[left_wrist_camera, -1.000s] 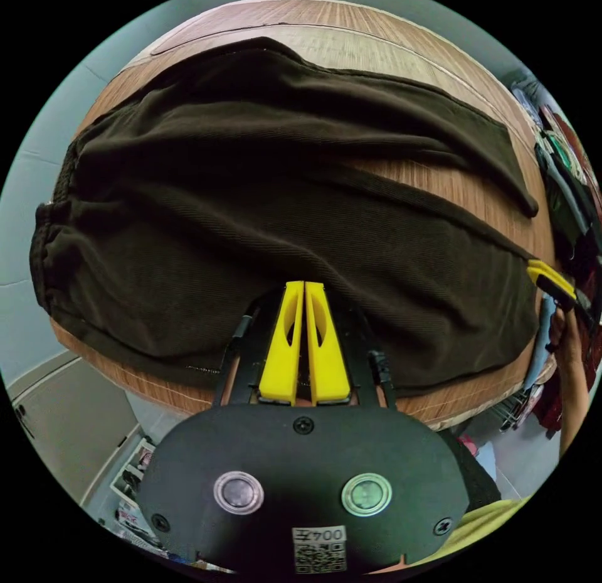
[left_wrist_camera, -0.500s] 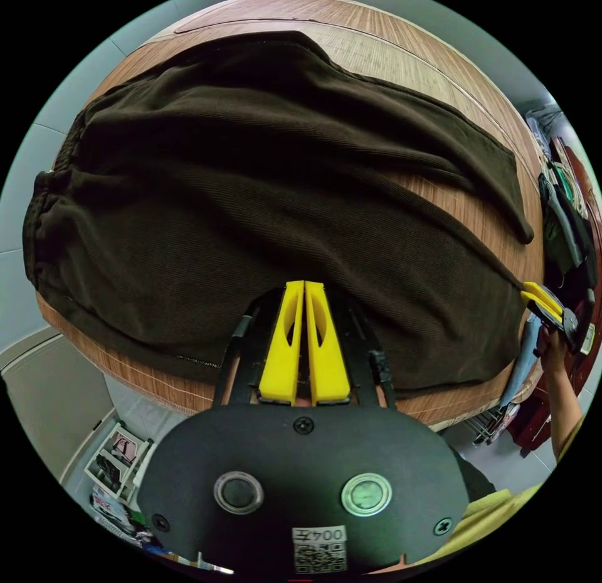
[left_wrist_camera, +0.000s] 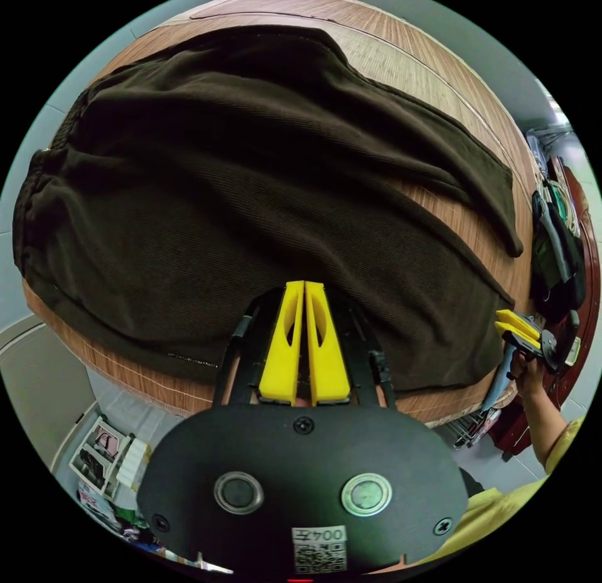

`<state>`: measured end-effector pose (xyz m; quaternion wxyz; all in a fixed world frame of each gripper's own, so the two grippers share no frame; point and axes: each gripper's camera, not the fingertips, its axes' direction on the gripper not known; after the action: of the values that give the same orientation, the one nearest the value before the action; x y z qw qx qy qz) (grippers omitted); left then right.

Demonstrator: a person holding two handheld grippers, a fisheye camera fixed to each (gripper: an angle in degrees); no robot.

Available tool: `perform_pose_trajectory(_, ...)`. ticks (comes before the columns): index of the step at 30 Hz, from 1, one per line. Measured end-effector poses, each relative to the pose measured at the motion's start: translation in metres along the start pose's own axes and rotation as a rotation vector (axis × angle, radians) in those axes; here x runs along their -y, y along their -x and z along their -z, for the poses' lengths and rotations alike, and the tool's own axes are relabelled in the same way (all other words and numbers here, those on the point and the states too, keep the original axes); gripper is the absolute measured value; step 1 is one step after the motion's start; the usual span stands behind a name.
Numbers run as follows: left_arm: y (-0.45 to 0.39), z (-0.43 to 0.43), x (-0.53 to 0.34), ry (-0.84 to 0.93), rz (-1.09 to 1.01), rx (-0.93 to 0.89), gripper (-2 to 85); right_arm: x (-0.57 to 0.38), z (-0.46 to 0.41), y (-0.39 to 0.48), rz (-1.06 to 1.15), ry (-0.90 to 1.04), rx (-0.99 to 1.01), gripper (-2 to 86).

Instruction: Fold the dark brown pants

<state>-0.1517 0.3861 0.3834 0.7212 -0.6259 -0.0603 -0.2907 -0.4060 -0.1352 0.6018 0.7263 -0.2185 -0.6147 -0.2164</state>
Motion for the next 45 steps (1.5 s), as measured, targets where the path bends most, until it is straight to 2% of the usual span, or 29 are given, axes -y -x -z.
perform_pose_trajectory(4, 0.0, 0.0, 0.003, 0.005, 0.021, -0.013, 0.1, 0.007, -0.015, 0.011, 0.067, 0.029, 0.005, 9.2)
perform_pose_trajectory(19, -0.019, -0.001, 0.01, -0.006, 0.023, 0.072, 0.1, -0.003, -0.016, -0.015, 0.004, -0.042, 0.035, 10.3)
perform_pose_trajectory(31, -0.023, -0.001, 0.021, 0.028, 0.015, 0.081, 0.1, -0.011, -0.024, 0.026, 0.099, -0.044, -0.026, 11.4)
perform_pose_trajectory(40, -0.01, 0.001, 0.017, -0.012, 0.079, 0.004, 0.1, 0.0, -0.045, 0.066, 0.303, -0.014, -0.114, 11.6)
perform_pose_trajectory(45, -0.013, 0.002, 0.019, -0.013, 0.056, 0.027, 0.1, 0.003, -0.05, 0.056, 0.252, 0.005, -0.153, 11.7)
